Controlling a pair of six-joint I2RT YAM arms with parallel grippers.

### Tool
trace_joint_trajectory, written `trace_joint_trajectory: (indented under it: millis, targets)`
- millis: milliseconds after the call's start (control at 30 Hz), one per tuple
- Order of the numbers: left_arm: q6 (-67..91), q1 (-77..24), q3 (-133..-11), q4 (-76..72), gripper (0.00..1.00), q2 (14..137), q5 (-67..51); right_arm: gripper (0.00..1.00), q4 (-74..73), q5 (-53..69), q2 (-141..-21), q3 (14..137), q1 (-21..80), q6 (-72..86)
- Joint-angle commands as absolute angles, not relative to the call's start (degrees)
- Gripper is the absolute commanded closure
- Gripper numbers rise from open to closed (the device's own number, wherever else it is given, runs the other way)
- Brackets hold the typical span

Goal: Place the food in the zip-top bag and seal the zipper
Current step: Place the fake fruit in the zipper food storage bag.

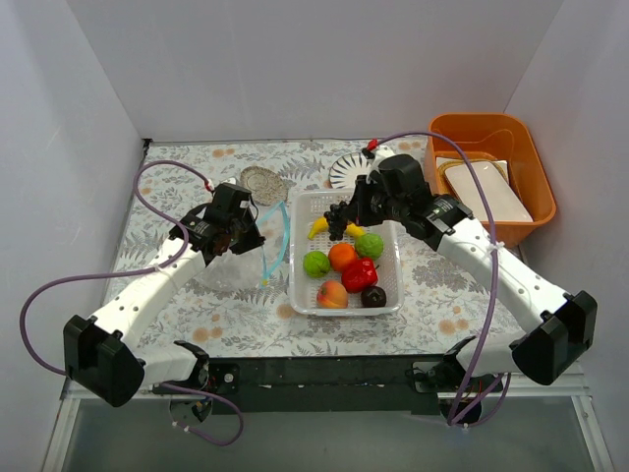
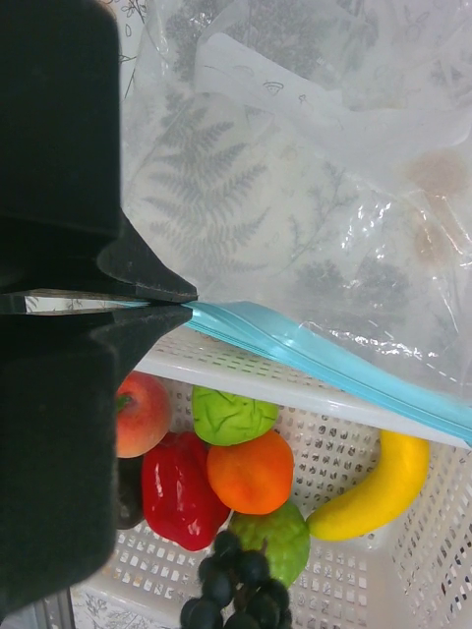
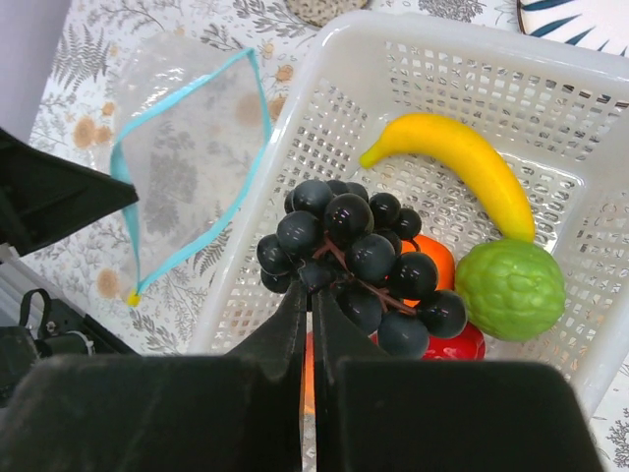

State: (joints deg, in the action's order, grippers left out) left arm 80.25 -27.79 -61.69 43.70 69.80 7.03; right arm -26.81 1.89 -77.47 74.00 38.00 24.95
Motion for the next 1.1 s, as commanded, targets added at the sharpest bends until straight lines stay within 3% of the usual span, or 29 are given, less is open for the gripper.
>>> trace_joint_trajectory:
  millis: [0, 500, 1067]
  targets:
    - [81.21, -27.33, -63.11, 44.12, 1.0, 69.87, 6.42, 0.99, -24.43, 4.04, -74.18, 75.49, 38.5, 25.4]
    - [81.56, -27.33, -61.96, 41.31, 1.0, 69.17, 3.61, 0.99, -19.6, 8.61, -75.58, 75.94, 42.01, 29.44]
    - [82.09, -27.33, -62.4, 42.19, 1.0, 63.72, 0.7, 0.99, -13.36, 13.18, -92.01, 84.72, 48.16, 31.02]
